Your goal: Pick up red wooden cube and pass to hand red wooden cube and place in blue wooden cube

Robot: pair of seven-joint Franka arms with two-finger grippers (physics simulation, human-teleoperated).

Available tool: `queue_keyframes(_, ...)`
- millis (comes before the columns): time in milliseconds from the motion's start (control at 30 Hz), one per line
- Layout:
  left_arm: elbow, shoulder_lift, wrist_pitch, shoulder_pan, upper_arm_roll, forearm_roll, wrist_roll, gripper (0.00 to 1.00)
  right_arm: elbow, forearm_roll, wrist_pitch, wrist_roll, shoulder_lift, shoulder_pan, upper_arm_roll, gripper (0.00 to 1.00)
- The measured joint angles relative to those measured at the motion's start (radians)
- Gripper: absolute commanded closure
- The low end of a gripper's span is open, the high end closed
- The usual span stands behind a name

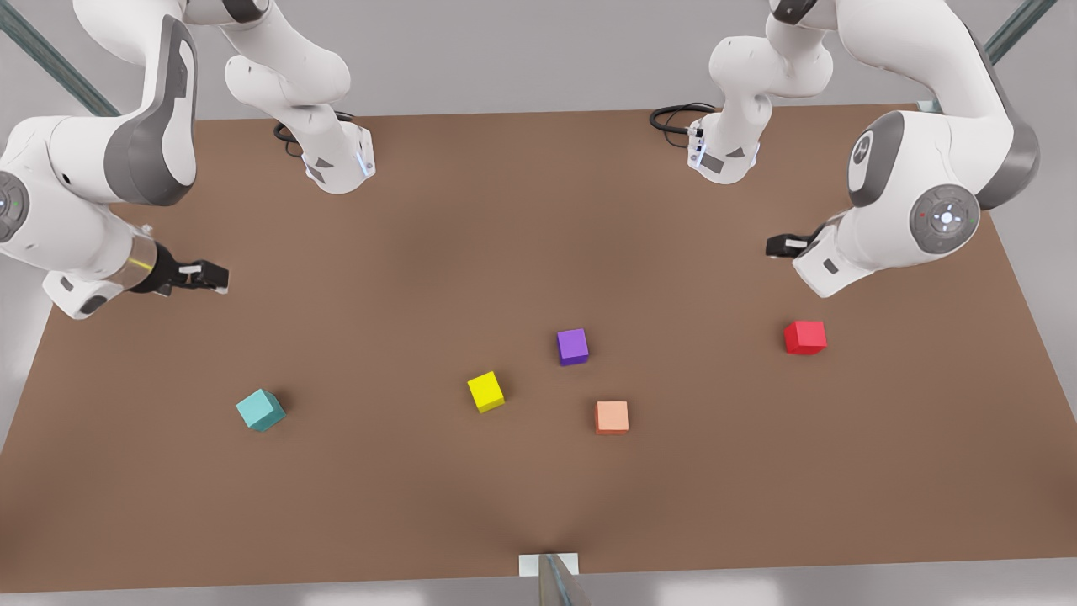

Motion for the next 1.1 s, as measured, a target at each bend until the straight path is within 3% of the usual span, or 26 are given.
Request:
queue_keyframes(100, -0.001, 0.017, 0.025, 0.002, 0.01, -0.005, 0.004, 0.0, 0.0, 0.006, 0.023, -0.006, 0.001, -0.01, 0.001, 0.0)
queue_keyframes(200, -0.011, 0.134, 0.094, 0.073, 0.048, -0.01, 0.017, 0.0, 0.0, 0.011, 0.036, -0.011, 0.002, -0.015, 0.001, 0.0)
queue_keyframes(333, -0.151, 0.227, 0.277, 0.145, 0.128, -0.029, 0.056, 0.0, 0.017, 0.006, 0.047, -0.017, 0.003, -0.013, 0.0, 0.0)
queue_keyframes(700, -0.5, 0.257, 0.751, 0.161, 0.185, -0.026, 0.213, 0.0, 0.044, 0.002, 0.052, -0.027, 0.034, -0.031, -0.007, 0.0)
queue_keyframes(1100, -0.563, 0.326, 0.897, 0.147, 0.185, -0.027, 0.326, 0.0, 0.04, 0.001, 0.042, -0.033, 0.037, -0.023, -0.003, 0.0)
